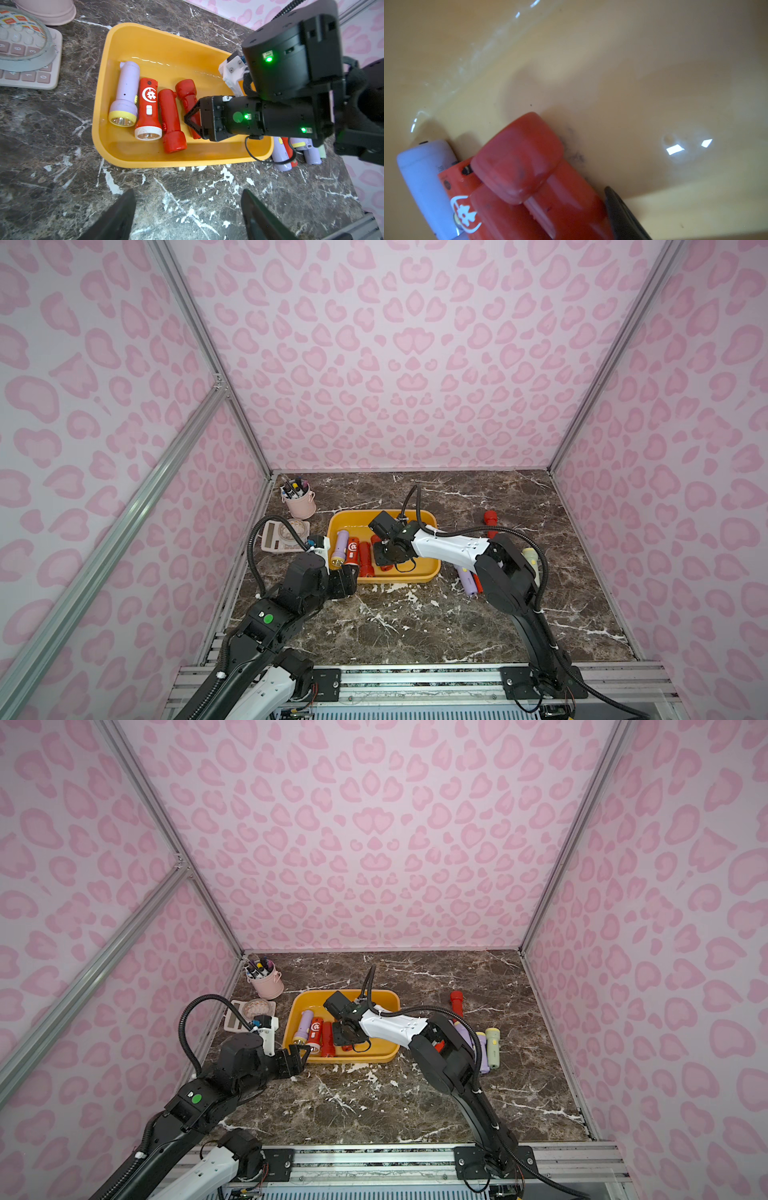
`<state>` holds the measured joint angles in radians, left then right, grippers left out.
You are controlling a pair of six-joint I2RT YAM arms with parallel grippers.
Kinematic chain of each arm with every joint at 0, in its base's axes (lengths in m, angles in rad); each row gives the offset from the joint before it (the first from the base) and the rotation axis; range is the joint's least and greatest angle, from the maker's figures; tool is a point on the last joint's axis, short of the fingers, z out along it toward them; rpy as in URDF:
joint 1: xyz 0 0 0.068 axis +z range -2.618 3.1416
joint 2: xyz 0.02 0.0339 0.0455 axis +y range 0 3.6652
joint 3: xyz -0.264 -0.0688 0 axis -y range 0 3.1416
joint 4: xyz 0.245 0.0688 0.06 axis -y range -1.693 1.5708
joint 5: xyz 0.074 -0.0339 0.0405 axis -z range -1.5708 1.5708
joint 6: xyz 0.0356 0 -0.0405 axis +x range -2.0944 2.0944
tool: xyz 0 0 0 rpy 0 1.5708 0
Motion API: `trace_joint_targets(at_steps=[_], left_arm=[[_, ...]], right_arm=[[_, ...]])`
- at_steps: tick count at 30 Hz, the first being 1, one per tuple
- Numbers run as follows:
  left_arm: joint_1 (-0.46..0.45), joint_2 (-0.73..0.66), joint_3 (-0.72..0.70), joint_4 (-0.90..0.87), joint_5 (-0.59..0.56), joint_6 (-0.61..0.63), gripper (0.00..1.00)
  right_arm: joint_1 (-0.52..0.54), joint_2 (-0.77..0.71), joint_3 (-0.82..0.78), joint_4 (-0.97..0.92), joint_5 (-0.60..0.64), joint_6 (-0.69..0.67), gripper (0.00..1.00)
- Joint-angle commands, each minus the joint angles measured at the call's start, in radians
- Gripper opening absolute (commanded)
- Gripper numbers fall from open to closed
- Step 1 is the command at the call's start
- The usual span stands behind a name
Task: Put the flashlights into the storage boxes
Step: Place the flashlight at the storage box.
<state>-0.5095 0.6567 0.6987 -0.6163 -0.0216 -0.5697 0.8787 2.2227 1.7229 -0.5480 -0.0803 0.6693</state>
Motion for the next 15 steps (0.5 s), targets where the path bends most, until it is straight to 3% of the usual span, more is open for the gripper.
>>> trace_joint_targets(at_steps=[1, 6, 15], left_arm=[[0.002, 0.006, 0.026, -0.021, 0.108, 0.025, 0.81], [0.002, 0.018, 0.032, -0.028, 0.169, 0.04, 0.81], [-0.013, 0.043, 0.023, 0.056, 0.313, 0.054, 0.81]], right_arm=[[-0.004, -0.018, -0.021, 0.034, -0.004, -0.01, 0.55], [-0.005, -0.112, -0.064, 0.04, 0.012, -0.043, 0.69], [-0.079, -0.448, -0.282, -0.058, 0.152, -0.14, 0.71]])
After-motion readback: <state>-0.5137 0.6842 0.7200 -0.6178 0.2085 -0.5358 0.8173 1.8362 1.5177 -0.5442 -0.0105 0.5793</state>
